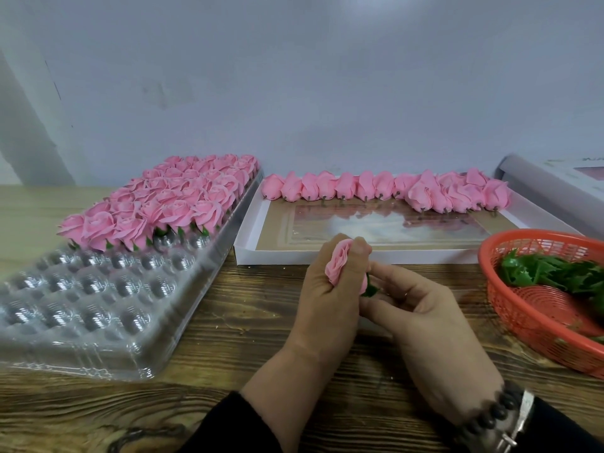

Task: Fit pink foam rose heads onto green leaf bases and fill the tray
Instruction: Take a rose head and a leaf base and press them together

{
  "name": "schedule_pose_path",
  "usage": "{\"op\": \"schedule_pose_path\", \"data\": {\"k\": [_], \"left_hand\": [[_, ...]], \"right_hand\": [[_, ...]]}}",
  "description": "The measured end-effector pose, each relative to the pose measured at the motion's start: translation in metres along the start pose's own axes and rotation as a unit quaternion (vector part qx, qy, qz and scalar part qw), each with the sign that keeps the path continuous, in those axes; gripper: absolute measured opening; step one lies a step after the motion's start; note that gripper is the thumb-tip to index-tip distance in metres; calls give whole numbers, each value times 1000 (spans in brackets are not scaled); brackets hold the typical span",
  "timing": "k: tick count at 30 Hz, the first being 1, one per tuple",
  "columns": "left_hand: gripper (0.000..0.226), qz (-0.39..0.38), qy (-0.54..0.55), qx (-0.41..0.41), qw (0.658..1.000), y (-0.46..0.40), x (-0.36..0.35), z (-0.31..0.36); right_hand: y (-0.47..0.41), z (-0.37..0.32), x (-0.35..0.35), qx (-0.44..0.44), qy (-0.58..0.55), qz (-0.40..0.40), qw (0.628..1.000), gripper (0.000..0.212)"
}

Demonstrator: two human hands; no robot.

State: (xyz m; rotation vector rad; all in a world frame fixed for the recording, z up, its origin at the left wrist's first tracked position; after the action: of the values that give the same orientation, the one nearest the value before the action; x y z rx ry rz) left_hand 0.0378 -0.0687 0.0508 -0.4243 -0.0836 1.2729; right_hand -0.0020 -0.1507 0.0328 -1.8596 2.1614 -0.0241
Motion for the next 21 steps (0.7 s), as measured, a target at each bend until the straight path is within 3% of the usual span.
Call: {"op": "schedule_pose_path", "data": {"k": [5,15,21], "left_hand": [[57,7,-16,-29,999,0,0,10],[49,30,22,27,999,-3,8,-4],[45,17,2,-10,1000,-1,0,0]], "right_hand": [[3,-2,-2,12,1,8,1000,48],[5,-6,-3,12,17,35,999,52],[7,-6,-3,7,4,46,999,44]]}}
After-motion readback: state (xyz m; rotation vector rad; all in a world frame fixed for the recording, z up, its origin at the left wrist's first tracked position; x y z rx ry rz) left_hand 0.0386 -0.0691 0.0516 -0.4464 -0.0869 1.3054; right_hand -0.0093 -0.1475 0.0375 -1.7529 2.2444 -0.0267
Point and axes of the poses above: each hand's wrist, its own y-axis away from the middle knuckle, its own x-axis out of the back of the hand, z = x × y, the point moved 8 cm from there along -y, towards the middle knuckle, and after that the axes turned 1 degree about x, right-handed, at the moved point
